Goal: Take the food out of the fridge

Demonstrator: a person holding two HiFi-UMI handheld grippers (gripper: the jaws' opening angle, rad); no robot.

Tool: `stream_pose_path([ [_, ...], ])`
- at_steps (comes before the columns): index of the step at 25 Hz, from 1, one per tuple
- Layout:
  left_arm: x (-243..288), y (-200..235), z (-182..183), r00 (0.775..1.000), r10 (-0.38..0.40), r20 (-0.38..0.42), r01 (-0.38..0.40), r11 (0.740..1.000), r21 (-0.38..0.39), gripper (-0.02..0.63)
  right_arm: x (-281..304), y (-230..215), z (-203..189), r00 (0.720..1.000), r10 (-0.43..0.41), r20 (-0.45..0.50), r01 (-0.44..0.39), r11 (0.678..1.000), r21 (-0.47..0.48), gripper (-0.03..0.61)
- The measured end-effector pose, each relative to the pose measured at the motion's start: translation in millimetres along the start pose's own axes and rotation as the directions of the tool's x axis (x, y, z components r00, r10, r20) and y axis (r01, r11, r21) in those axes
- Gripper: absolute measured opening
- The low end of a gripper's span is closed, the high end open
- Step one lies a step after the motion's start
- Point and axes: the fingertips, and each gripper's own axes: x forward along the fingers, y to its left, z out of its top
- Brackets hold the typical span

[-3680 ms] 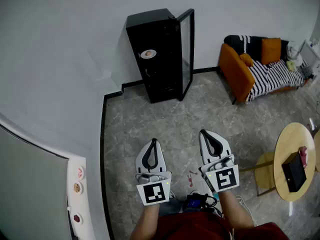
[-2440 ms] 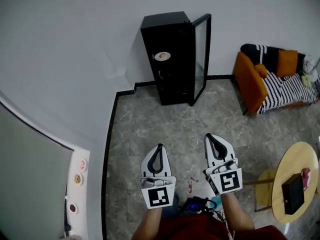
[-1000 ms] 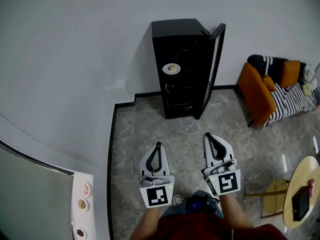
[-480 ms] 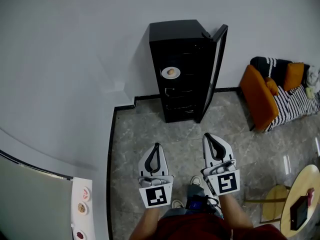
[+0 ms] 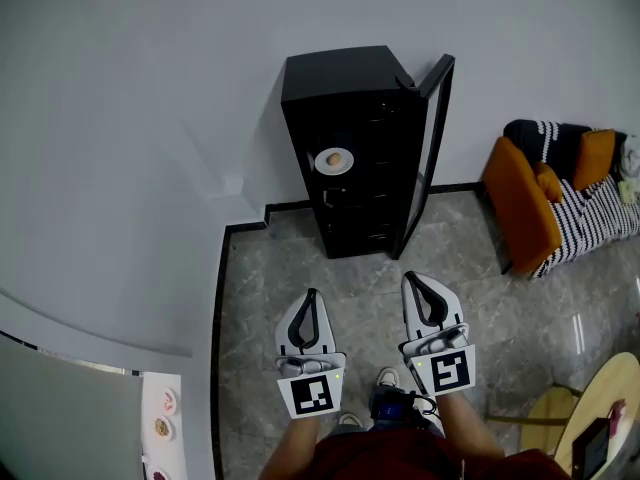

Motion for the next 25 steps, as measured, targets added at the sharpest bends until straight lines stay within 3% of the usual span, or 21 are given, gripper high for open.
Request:
stream_pose_path([
  [8,51,-24,0,1.0,0.01,0.003,-0.01,1.0,0.01,0.014,29,-47,-5,1.0,0.001,0.026,-0.002,1.0,0.014,0.021],
  [11,65,-33,-1,1.0,0.015,-0.001,-0.015,1.0,0.023,0.014,35,-59,-13,0.999,0.036,-0.016,-0.036,0.999,-0.013,0.021],
  [14,76,-40,-3,1.0,0.027,-0.005,-0.027,0.999,0.03,0.014,42,-73,-16,0.999,0.029,0.015,-0.029,0.999,0.025,0.021],
  [25,111,-28,-19,0.999,0.045,-0.019,-0.045,0.999,0.019,0.014,82,-82,-37,0.998,0.067,-0.023,-0.067,0.998,0.011,0.021],
])
